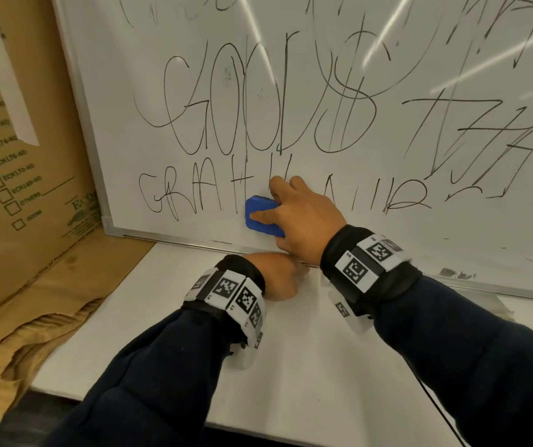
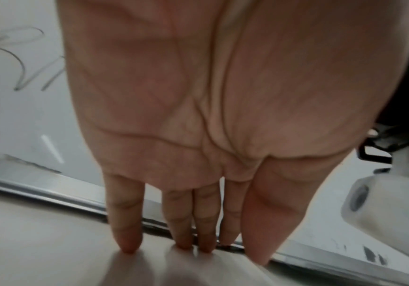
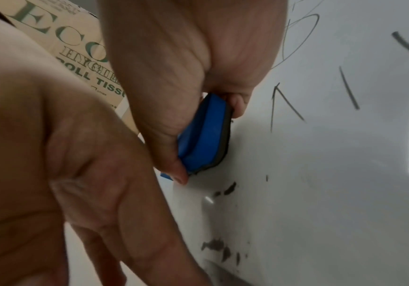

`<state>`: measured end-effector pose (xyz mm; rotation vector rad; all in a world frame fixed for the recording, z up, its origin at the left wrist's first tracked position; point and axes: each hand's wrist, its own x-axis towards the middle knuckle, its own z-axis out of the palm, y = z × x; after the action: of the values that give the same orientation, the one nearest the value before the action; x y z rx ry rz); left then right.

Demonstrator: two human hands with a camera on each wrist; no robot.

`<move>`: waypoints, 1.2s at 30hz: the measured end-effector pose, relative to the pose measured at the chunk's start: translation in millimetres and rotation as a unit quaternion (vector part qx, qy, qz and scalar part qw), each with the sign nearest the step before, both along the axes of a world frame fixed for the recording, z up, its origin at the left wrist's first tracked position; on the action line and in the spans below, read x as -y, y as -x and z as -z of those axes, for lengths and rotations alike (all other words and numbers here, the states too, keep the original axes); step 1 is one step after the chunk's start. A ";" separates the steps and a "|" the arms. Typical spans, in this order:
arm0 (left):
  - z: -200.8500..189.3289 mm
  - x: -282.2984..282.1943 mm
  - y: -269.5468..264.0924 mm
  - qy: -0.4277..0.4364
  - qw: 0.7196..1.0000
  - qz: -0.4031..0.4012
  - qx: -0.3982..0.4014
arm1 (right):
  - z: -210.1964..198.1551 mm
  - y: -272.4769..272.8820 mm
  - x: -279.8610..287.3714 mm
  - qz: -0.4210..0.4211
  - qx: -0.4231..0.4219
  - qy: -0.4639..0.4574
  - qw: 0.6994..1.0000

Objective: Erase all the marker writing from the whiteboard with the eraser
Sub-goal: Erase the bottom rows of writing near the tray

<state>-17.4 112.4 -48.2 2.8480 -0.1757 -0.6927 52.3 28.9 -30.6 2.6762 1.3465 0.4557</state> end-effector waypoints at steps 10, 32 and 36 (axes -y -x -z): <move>0.8 -52.6 6.1 -0.053 0.989 -0.139 0.005 | -2.2 5.1 -21.7 0.000 -0.002 0.006 1.000; 10.7 -146.2 21.3 -0.072 0.968 -0.237 -0.048 | 5.8 13.8 -116.0 -0.028 0.014 0.031 0.999; 17.1 -150.7 16.6 -0.086 0.968 -0.224 -0.066 | 11.7 15.6 -138.7 -0.030 0.013 0.038 0.999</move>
<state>-34.0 263.1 -65.3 2.8269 0.5579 -0.8188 36.7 167.6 -42.3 2.5668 1.4096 0.4356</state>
